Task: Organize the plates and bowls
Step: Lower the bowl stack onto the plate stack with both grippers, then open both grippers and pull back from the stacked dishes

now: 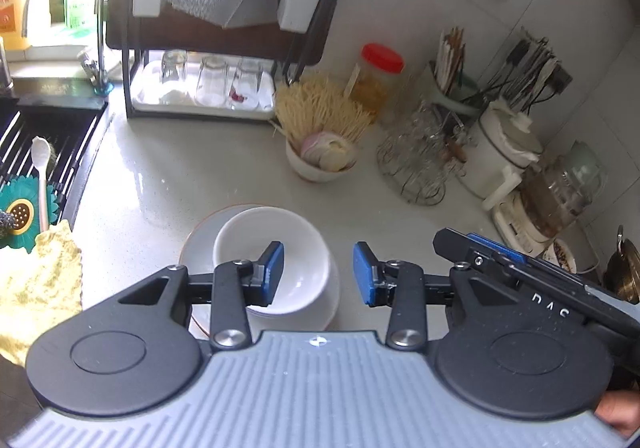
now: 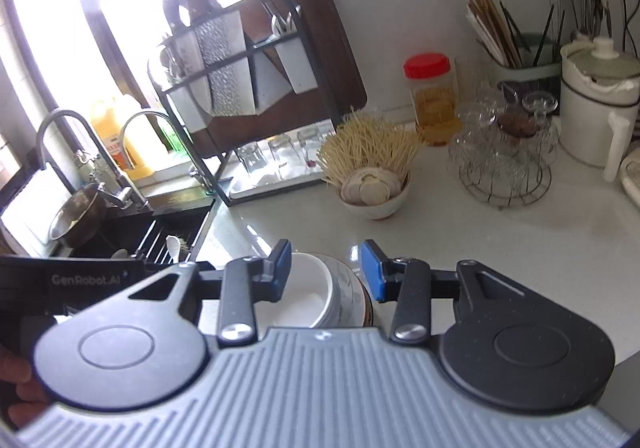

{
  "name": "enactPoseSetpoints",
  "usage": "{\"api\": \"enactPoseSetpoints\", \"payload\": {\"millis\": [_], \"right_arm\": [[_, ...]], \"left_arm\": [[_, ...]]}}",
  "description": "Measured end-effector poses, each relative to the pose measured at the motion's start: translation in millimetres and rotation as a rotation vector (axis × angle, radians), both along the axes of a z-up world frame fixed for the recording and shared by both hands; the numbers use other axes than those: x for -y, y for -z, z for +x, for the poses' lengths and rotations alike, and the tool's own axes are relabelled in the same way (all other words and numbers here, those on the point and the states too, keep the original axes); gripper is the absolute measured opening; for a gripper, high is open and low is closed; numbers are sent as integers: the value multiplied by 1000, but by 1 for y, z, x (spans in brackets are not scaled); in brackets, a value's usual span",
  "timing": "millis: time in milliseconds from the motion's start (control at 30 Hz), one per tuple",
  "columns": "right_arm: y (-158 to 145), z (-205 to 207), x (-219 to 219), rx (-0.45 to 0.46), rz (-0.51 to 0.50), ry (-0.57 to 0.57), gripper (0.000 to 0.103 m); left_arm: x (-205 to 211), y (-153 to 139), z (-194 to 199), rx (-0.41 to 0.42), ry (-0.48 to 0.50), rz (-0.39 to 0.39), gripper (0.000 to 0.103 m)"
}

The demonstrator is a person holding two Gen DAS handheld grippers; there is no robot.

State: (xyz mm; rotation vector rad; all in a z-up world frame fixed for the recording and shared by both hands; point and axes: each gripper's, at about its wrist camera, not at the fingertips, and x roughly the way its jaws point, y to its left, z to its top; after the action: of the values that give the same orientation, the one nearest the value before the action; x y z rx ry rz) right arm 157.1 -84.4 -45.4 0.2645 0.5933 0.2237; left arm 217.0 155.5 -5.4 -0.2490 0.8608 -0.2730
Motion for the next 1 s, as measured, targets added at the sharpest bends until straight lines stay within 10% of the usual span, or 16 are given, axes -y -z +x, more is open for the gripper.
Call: {"api": "enactPoseSetpoints", "payload": {"millis": [1000], "right_arm": [[-18,-132,55,96,-25,-2,43]], "left_arm": [[57,-29,-145,53,-43,86,50]]}}
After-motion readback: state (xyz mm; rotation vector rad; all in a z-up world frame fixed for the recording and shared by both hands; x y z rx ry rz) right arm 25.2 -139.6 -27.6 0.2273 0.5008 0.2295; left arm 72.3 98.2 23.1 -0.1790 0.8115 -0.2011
